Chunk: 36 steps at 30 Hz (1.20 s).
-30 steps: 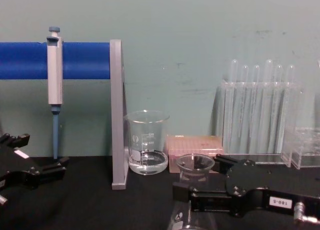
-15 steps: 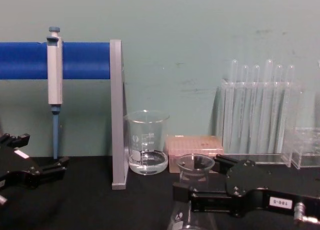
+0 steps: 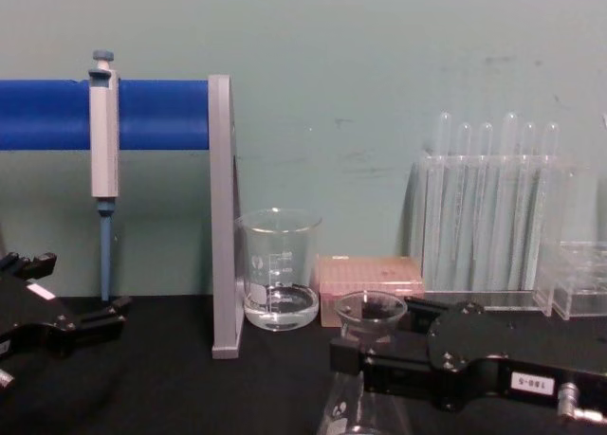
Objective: Grasp the erlenmeyer flask with one hand, shake it three times, then place it back.
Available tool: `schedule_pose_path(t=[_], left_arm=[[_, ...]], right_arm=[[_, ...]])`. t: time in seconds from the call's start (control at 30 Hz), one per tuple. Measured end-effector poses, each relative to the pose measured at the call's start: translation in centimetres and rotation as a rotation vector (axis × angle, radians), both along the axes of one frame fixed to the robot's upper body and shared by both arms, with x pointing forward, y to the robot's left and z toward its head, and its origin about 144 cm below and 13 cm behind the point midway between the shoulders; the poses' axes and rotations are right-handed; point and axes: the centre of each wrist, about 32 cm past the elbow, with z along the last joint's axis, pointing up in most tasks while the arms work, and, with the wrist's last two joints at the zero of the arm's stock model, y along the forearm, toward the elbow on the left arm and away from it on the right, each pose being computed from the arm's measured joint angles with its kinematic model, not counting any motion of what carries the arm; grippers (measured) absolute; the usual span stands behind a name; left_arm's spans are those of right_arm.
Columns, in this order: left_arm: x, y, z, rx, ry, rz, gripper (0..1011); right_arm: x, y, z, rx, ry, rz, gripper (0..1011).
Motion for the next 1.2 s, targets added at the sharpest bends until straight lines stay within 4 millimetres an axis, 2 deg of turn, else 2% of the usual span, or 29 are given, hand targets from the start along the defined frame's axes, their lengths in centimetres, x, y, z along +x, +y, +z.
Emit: schedule_pose_path(t=[0.07, 0.13, 0.17, 0.37, 1.2], left_arm=[[0.0, 0.0, 0.0, 0.0, 0.0, 0.0, 1001], [0.0, 0.0, 0.0, 0.0, 0.0, 0.0, 1001], [0.0, 0.0, 0.0, 0.0, 0.0, 0.0, 1001], [0.0, 0.0, 0.0, 0.0, 0.0, 0.0, 1001], [0.0, 0.0, 0.0, 0.0, 0.0, 0.0, 1001]], right_arm=[[0.0, 0.0, 0.0, 0.0, 0.0, 0.0, 707], [0.0, 0.0, 0.0, 0.0, 0.0, 0.0, 669], [0.0, 0.0, 0.0, 0.0, 0.0, 0.0, 607], [0.0, 0.0, 0.0, 0.0, 0.0, 0.0, 453], [0.0, -0.01, -0.01, 0.001, 0.0, 0.0, 449]])
